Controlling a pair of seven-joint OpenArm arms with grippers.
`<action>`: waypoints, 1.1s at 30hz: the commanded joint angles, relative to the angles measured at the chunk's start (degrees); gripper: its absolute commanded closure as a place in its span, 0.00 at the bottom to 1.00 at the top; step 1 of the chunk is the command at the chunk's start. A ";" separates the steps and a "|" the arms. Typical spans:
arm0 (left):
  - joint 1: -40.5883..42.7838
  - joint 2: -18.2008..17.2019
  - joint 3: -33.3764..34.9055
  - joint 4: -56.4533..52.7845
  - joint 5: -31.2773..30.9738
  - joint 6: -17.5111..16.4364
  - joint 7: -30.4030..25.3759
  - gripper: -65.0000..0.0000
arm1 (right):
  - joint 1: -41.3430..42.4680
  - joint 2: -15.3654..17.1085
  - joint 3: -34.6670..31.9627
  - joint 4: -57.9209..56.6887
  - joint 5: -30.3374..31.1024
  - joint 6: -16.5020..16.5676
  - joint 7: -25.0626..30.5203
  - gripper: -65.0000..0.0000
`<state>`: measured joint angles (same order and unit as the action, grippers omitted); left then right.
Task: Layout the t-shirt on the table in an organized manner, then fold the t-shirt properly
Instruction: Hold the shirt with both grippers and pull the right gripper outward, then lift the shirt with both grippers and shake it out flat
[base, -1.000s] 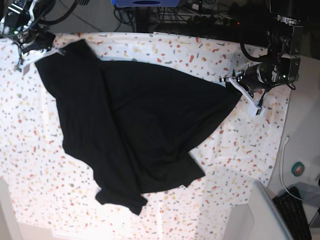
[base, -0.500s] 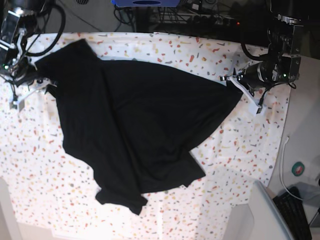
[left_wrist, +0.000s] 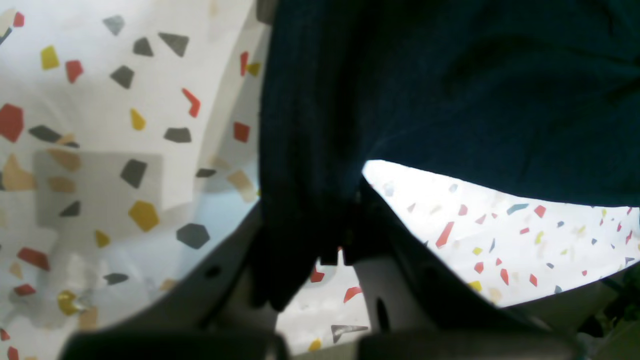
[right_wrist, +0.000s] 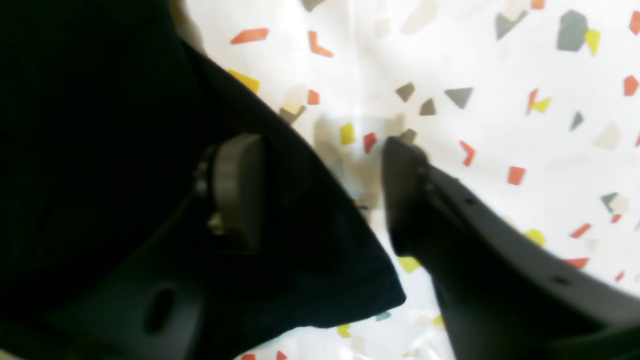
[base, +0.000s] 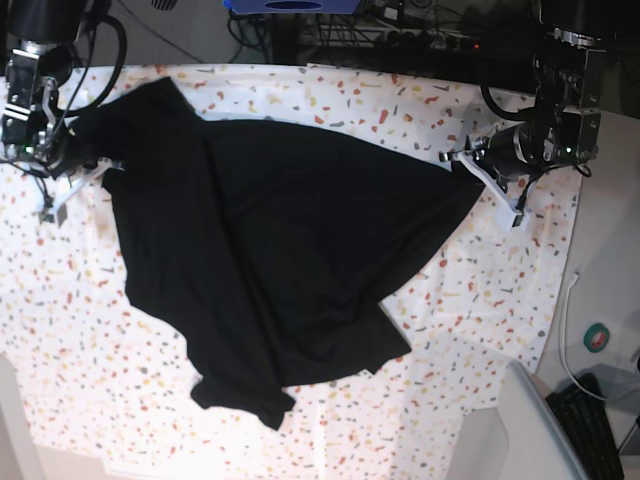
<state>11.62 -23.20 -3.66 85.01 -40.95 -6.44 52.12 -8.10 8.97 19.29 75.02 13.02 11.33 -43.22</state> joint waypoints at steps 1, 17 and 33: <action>-0.32 -0.84 -0.69 1.01 -0.59 -0.38 -0.47 1.00 | -0.83 -0.84 -0.61 -0.17 1.89 1.02 -2.54 0.70; -5.33 -1.02 -0.25 6.90 -0.59 -0.29 -0.03 1.00 | -5.04 -5.41 11.70 24.45 1.62 7.79 -12.21 1.00; -56.76 5.84 18.21 -19.12 -0.50 -0.20 -0.56 1.00 | 37.50 7.16 11.35 5.99 1.36 7.88 -13.79 1.00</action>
<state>-42.57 -17.04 14.96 64.62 -40.84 -6.44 53.39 27.66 15.03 30.65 80.03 14.48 19.46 -58.35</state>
